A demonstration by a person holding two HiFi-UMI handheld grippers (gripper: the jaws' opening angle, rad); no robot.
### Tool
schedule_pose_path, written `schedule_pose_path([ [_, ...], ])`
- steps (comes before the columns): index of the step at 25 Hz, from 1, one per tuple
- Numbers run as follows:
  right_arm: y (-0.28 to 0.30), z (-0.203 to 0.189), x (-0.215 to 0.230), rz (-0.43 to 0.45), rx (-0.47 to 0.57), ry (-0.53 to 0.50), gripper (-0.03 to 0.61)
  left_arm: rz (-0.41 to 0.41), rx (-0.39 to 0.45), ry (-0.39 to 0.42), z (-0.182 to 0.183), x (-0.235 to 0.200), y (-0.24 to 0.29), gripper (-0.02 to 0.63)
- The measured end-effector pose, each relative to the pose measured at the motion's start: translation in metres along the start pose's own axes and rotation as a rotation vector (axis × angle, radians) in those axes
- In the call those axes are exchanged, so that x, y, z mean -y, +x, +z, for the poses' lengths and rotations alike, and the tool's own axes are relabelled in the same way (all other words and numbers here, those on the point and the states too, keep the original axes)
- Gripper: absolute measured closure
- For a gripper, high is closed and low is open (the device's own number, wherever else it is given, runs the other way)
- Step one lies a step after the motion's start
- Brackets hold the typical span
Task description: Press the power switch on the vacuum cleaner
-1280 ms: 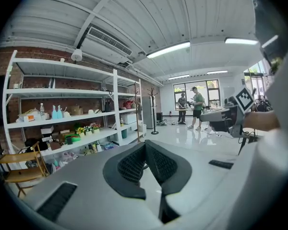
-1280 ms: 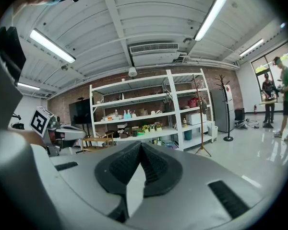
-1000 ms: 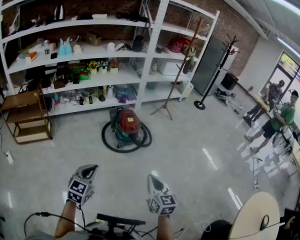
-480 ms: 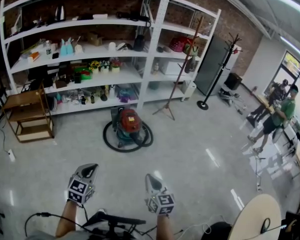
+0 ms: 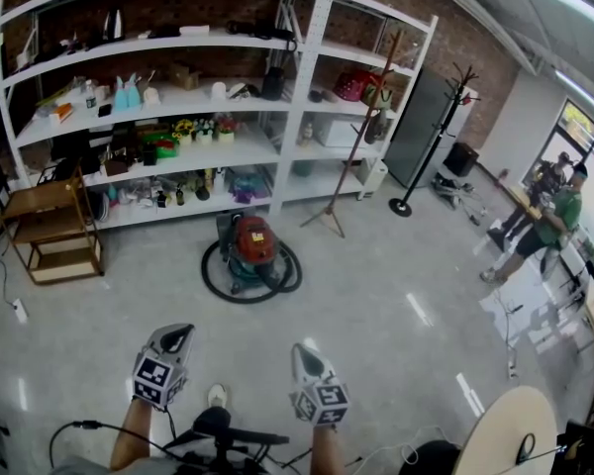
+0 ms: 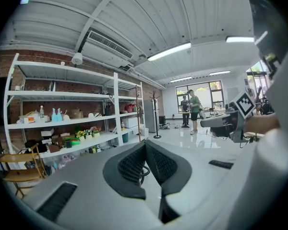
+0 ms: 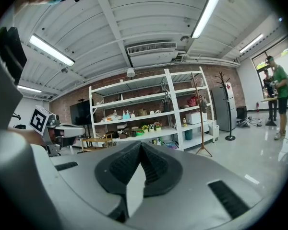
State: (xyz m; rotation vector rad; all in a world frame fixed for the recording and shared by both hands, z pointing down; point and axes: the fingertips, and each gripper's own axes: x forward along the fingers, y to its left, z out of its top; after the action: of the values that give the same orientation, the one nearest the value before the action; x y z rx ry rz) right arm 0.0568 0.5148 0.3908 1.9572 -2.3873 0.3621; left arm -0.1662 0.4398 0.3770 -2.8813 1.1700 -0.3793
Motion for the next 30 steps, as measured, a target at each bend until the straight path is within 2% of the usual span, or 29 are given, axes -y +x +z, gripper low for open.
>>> schedule_pose_path([
  [7,0.042,0.013,0.011,-0.005,0.003,-0.005,0.568,0.001,0.0,0.001,0.001,-0.034,0.034,0.621],
  [19,0.129,0.04,0.03,-0.011,-0.003,-0.012,0.567,-0.007,0.01,0.004,0.027,-0.098,0.102,0.621],
  [30,0.2,0.054,0.032,-0.01,-0.043,-0.027,0.566,0.001,0.0,-0.026,0.031,-0.16,0.144,0.621],
])
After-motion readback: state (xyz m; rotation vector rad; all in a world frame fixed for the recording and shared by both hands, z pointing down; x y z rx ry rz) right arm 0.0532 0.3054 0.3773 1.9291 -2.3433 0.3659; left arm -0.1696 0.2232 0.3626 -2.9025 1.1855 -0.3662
